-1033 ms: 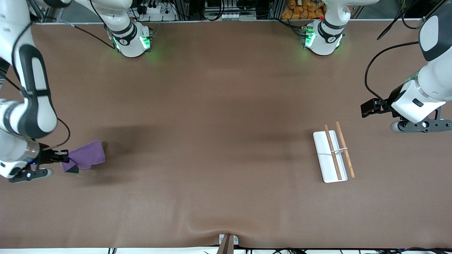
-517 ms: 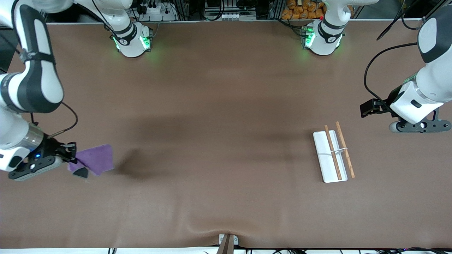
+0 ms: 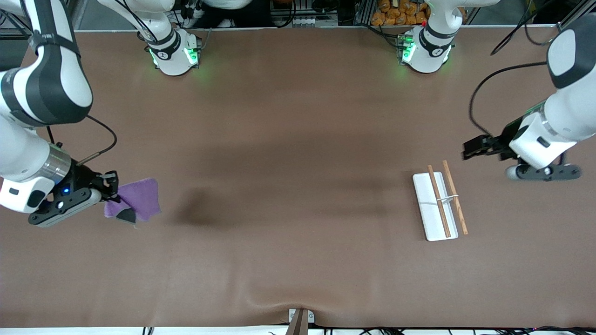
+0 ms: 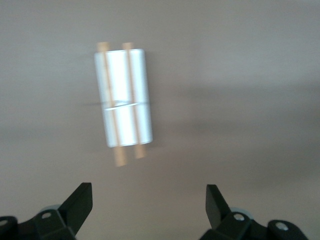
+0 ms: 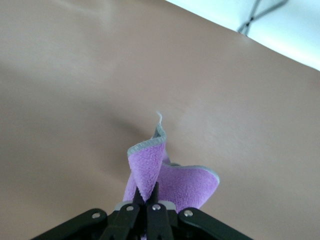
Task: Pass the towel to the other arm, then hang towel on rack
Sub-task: 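Lift the towel with the right gripper while the left gripper approaches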
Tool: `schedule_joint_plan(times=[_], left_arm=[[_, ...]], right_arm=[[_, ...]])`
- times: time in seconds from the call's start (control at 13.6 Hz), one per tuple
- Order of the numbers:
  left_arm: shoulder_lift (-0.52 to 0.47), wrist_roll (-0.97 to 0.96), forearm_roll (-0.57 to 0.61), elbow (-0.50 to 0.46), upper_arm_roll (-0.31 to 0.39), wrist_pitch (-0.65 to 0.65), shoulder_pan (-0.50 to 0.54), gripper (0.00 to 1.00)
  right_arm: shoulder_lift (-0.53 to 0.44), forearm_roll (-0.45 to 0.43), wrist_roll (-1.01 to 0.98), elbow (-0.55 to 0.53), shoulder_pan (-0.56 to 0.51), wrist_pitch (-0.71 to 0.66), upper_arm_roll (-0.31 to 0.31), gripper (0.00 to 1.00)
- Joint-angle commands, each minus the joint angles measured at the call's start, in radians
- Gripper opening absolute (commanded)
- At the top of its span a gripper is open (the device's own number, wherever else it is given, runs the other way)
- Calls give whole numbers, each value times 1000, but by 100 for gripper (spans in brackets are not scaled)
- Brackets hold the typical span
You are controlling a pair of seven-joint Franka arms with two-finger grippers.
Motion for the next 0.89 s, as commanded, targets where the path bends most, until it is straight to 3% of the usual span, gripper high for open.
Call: schedule_joint_plan(times=[0.0, 0.3, 0.52, 0.81], left_arm=[[83, -61, -140, 37, 1, 91, -1, 100], [135, -162, -300, 35, 1, 166, -2, 100], [183, -182, -391, 37, 1, 178, 8, 100], [229, -248, -549, 35, 0, 273, -9, 100]], right_arm=[[-5, 29, 18, 22, 1, -19, 86, 0], [3, 55, 19, 24, 39, 10, 180, 0], [3, 82, 47, 22, 157, 82, 178, 0], [37, 90, 189, 21, 228, 159, 180, 0]])
